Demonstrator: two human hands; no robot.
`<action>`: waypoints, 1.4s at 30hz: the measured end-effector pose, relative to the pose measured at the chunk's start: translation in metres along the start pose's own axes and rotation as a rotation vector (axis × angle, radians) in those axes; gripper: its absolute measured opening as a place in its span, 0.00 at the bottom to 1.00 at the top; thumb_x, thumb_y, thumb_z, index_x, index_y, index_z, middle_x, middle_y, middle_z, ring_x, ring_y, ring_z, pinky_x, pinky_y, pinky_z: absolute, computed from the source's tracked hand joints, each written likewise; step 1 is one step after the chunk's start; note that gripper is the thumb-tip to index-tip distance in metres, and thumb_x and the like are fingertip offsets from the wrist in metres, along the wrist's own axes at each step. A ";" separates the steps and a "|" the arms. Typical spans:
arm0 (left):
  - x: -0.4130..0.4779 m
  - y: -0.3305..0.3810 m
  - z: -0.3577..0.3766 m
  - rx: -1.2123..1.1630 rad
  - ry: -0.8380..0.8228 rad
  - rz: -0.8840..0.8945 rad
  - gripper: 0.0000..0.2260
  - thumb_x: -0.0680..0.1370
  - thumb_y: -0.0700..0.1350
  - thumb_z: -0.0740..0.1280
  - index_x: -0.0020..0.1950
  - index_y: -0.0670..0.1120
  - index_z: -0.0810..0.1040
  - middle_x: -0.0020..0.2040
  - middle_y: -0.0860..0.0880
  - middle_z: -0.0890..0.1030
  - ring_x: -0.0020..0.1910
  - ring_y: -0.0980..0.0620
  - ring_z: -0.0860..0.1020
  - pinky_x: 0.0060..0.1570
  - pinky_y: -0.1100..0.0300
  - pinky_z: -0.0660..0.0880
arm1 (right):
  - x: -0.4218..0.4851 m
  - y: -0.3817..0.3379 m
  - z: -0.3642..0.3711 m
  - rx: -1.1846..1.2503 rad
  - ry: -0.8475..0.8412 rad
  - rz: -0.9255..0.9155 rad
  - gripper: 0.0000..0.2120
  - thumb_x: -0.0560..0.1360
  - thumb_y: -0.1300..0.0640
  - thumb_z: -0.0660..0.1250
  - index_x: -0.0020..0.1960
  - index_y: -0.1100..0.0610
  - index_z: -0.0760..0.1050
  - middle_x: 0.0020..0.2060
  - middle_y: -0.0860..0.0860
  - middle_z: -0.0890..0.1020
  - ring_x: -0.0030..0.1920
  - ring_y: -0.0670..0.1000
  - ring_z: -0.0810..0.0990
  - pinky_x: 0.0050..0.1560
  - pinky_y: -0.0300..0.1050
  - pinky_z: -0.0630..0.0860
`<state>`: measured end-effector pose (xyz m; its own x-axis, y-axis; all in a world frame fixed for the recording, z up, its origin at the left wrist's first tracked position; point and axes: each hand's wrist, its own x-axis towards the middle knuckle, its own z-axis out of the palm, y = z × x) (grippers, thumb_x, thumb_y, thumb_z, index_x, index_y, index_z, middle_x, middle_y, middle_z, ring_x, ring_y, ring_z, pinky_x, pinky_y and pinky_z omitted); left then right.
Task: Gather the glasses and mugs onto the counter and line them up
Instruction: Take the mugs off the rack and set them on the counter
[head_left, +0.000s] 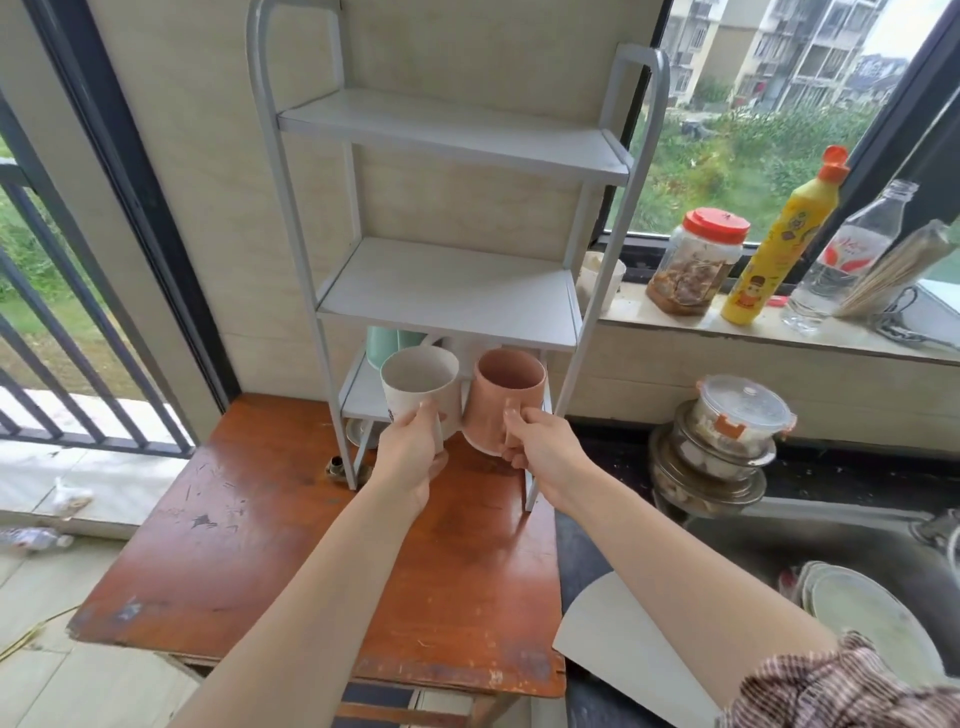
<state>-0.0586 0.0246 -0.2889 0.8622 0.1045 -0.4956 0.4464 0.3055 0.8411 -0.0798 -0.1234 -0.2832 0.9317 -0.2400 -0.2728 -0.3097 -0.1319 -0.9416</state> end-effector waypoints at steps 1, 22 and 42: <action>-0.006 -0.002 -0.001 -0.022 -0.001 0.008 0.09 0.79 0.51 0.63 0.52 0.47 0.74 0.54 0.47 0.75 0.54 0.47 0.75 0.52 0.54 0.77 | -0.006 0.001 -0.002 0.010 -0.006 -0.013 0.23 0.79 0.47 0.62 0.28 0.56 0.69 0.33 0.53 0.78 0.36 0.52 0.75 0.43 0.45 0.74; -0.255 -0.196 0.116 0.344 -0.278 0.010 0.14 0.80 0.54 0.56 0.45 0.47 0.73 0.37 0.49 0.71 0.33 0.52 0.70 0.37 0.60 0.71 | -0.278 0.105 -0.264 0.048 0.222 0.055 0.19 0.79 0.55 0.64 0.30 0.59 0.72 0.28 0.54 0.78 0.27 0.50 0.75 0.20 0.33 0.65; -0.586 -0.440 0.353 0.743 -0.888 -0.238 0.12 0.78 0.46 0.60 0.60 0.45 0.68 0.49 0.45 0.74 0.46 0.47 0.75 0.42 0.57 0.74 | -0.606 0.282 -0.563 0.297 1.021 0.320 0.19 0.79 0.55 0.62 0.31 0.60 0.71 0.32 0.54 0.79 0.27 0.51 0.73 0.28 0.39 0.67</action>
<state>-0.6753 -0.5054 -0.2921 0.4719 -0.6646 -0.5793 0.3956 -0.4276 0.8128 -0.8384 -0.5567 -0.2729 0.1808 -0.9192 -0.3498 -0.3228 0.2805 -0.9039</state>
